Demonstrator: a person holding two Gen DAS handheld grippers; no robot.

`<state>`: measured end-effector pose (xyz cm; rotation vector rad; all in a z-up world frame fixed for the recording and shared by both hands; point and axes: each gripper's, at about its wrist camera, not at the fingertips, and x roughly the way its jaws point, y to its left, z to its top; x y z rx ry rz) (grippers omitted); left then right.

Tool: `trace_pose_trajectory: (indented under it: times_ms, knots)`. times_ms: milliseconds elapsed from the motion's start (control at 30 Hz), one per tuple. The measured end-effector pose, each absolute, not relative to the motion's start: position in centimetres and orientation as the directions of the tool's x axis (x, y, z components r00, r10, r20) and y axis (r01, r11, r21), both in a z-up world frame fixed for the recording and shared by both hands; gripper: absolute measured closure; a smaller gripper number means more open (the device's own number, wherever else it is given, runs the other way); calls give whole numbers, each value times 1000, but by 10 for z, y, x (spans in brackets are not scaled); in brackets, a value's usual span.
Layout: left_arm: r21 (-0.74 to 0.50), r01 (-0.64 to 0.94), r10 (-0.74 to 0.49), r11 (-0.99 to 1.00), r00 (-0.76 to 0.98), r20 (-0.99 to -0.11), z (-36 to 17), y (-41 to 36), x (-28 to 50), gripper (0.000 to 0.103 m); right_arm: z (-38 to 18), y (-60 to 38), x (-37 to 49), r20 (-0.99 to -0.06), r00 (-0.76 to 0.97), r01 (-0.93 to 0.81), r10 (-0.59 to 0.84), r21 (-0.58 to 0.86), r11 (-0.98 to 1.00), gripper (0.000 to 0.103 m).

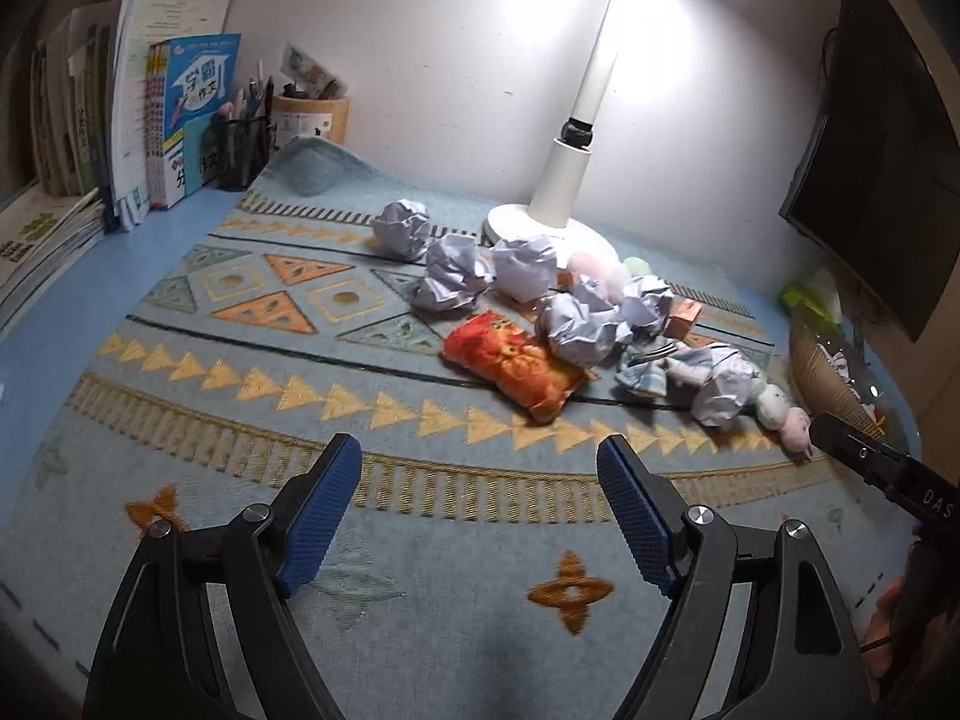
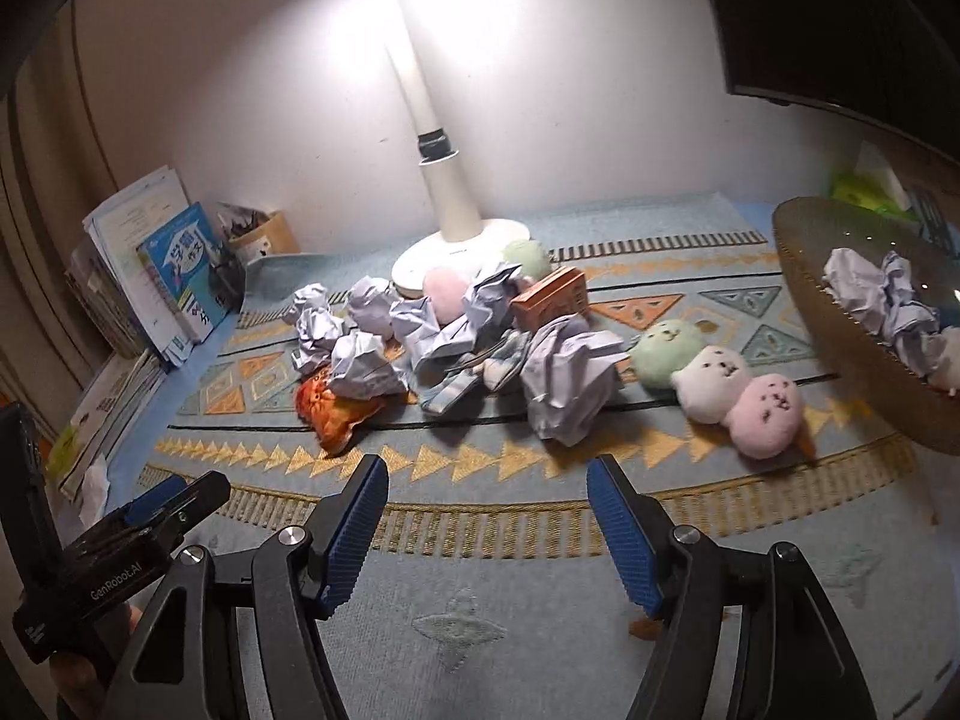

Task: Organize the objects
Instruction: 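Move both tools back over the rug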

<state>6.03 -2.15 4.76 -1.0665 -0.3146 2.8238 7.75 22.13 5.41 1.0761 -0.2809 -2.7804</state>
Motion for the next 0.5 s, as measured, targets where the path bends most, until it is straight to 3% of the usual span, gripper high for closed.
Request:
trace_pose_trajectory:
  times_ms: [367,500]
  knots:
    - [-112,-36,103,-993,-723,-683,26,-5,44,23,19,202,56,-726,-670,56,-155,159,-986,33]
    - [-78,-57,95,-995,-711,-697,24,1,44,23,25,203,62,-705,-697,42,-130,141,-989,9]
